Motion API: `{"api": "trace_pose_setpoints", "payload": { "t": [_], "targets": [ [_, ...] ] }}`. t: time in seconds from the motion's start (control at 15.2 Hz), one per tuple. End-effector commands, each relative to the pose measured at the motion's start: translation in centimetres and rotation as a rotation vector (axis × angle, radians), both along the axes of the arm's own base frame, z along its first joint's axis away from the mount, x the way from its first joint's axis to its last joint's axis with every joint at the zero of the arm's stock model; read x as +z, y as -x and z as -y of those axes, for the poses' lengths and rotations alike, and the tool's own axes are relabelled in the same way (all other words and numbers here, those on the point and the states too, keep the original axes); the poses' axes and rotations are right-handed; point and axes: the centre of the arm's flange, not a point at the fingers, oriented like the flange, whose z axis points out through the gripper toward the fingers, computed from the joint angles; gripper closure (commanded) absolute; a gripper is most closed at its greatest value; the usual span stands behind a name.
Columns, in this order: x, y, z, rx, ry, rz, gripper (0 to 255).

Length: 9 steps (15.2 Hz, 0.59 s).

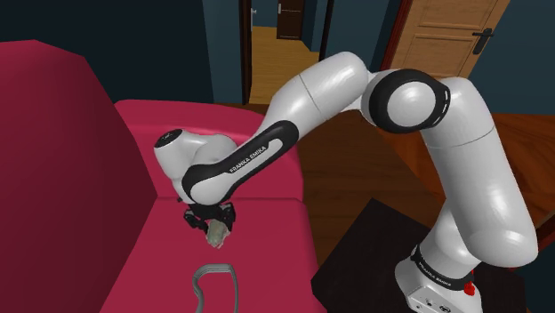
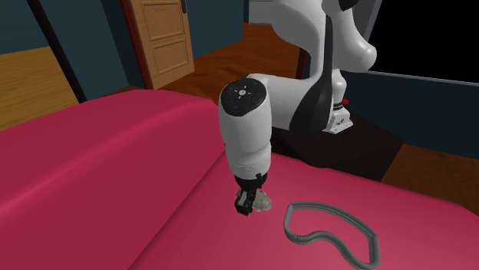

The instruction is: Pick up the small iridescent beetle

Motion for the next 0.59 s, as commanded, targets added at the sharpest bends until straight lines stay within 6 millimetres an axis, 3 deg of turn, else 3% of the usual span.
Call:
{"api": "trace_pose_setpoints", "payload": {
  "t": [0.0, 0.4, 0.53],
  "targets": [
    [1.0, 0.0, 0.0, 0.0, 0.0, 0.0, 255],
    [4.2, 0.0, 0.0, 0.0, 0.0, 0.0, 255],
    [4.3, 0.0, 0.0, 0.0, 0.0, 0.0, 255]
  ]
}}
